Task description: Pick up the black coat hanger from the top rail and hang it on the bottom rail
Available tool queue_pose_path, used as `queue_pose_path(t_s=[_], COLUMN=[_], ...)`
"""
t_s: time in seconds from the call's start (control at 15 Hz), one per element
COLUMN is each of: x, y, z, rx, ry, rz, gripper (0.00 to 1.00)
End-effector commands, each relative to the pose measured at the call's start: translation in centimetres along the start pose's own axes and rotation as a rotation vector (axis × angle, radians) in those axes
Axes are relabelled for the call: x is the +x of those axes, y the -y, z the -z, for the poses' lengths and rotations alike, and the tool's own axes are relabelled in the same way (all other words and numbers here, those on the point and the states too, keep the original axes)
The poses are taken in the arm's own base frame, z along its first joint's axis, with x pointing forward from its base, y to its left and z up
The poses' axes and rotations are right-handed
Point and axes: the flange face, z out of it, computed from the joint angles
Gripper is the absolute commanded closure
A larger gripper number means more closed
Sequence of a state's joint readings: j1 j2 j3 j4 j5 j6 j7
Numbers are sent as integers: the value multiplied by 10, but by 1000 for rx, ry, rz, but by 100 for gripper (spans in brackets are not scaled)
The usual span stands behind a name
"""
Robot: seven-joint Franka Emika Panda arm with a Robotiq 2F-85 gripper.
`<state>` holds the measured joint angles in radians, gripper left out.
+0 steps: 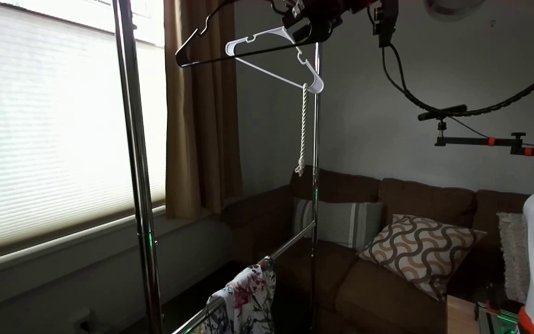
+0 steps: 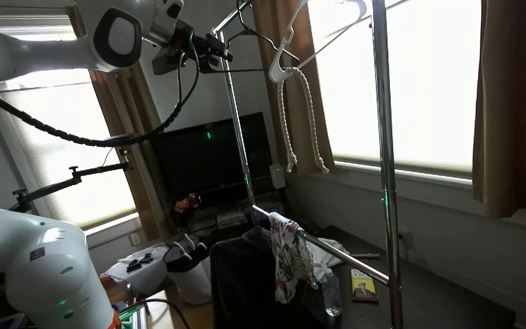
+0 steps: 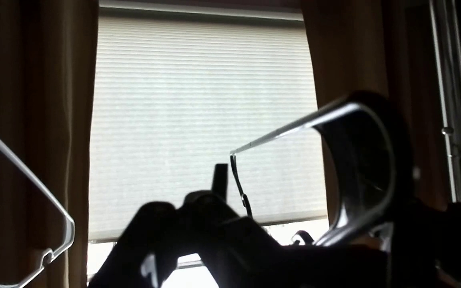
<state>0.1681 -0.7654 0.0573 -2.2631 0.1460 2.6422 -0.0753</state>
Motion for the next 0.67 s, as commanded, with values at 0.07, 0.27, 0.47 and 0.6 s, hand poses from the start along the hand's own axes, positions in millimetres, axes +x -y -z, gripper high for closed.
queue_pose_path(t_s=[0.07, 0.27, 0.47, 0.6], x=[-7, -6, -5, -6], y=[-5, -15, -20, -20], z=[10, 14, 16, 19], rx=[-113, -144, -147, -109], ry=[-9, -16, -13, -2], rz=[75, 69, 56, 57], gripper=[63, 85, 100, 100])
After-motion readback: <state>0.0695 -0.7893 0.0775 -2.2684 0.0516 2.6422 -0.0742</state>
